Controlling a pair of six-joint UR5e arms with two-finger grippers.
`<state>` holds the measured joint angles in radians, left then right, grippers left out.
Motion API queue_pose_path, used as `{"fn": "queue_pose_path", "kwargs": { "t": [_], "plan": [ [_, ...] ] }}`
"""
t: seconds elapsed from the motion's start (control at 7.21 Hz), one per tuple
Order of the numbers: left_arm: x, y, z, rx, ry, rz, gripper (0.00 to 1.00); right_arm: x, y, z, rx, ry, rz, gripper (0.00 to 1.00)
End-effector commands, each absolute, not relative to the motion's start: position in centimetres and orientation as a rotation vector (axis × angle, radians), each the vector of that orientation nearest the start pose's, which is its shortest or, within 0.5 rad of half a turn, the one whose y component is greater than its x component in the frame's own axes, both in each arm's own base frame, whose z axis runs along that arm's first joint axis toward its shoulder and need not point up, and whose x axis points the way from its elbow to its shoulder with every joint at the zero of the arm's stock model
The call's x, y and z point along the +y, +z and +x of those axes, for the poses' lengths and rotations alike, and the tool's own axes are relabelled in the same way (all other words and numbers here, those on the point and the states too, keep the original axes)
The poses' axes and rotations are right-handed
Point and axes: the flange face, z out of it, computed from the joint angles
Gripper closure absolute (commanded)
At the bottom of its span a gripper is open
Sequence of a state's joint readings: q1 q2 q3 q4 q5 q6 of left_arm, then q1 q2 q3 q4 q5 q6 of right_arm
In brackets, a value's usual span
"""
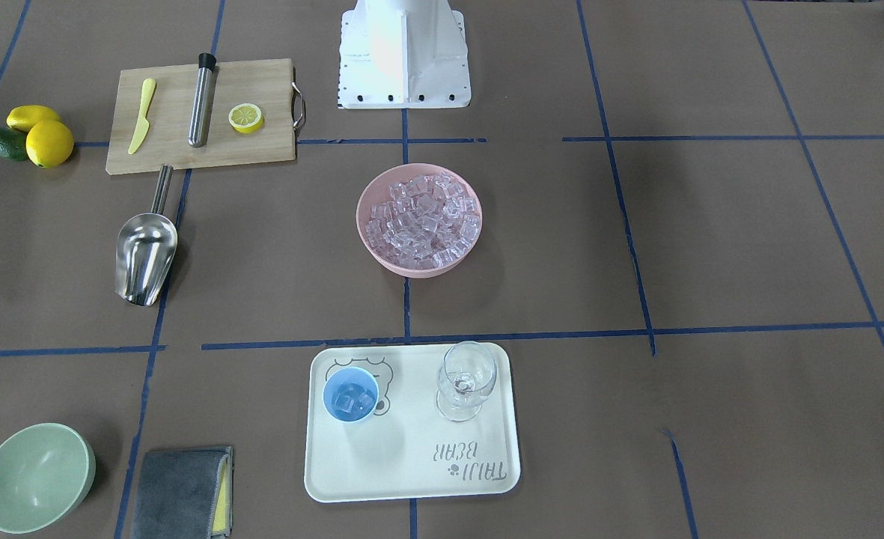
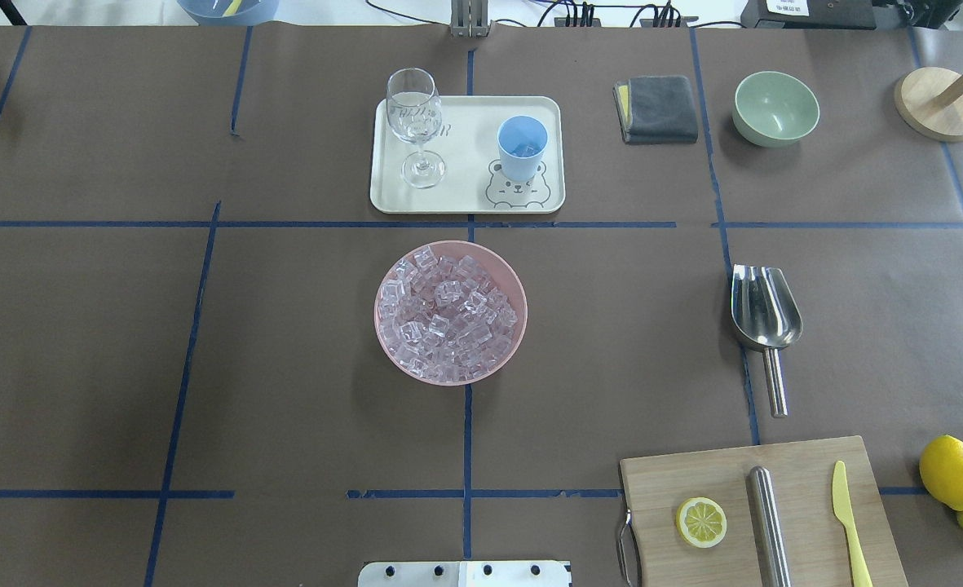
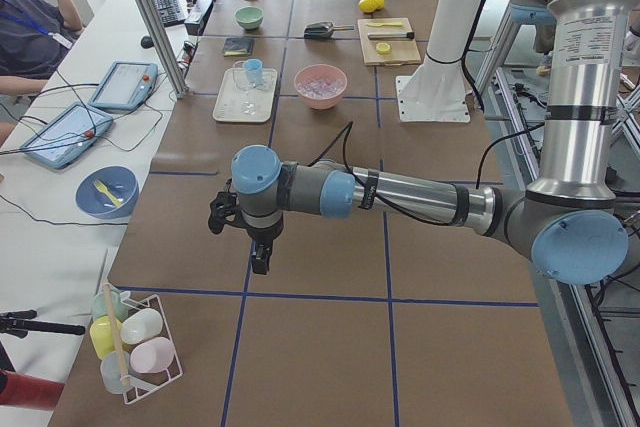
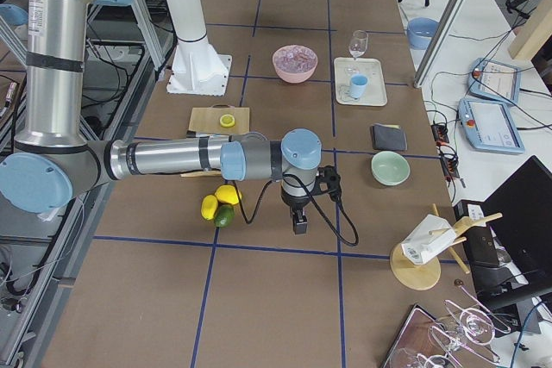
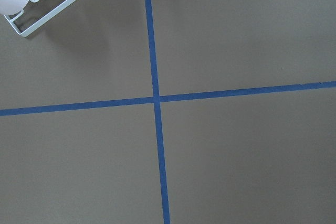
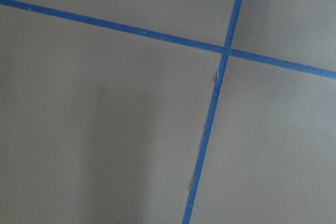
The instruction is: Put ice in cup with scoop
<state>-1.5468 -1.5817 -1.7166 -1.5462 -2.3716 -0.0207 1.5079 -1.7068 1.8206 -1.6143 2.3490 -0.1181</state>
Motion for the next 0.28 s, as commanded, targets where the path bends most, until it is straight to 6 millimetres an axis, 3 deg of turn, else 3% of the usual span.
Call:
{"fn": "queue_pose_path", "kwargs": {
  "t": [0.0,0.14],
  "plan": [
    [-50.12,58.21,-4.95,0.802,0.057,0.106,0.00,-43.87,60.35,3.59,-0.777,-0.199,0.087,0.00],
    [-50.20,58.35,-4.95,0.802,0.055,0.103,0.00,-43.94,60.21,3.59,-0.777,-0.200,0.090,0.00]
  ]
}}
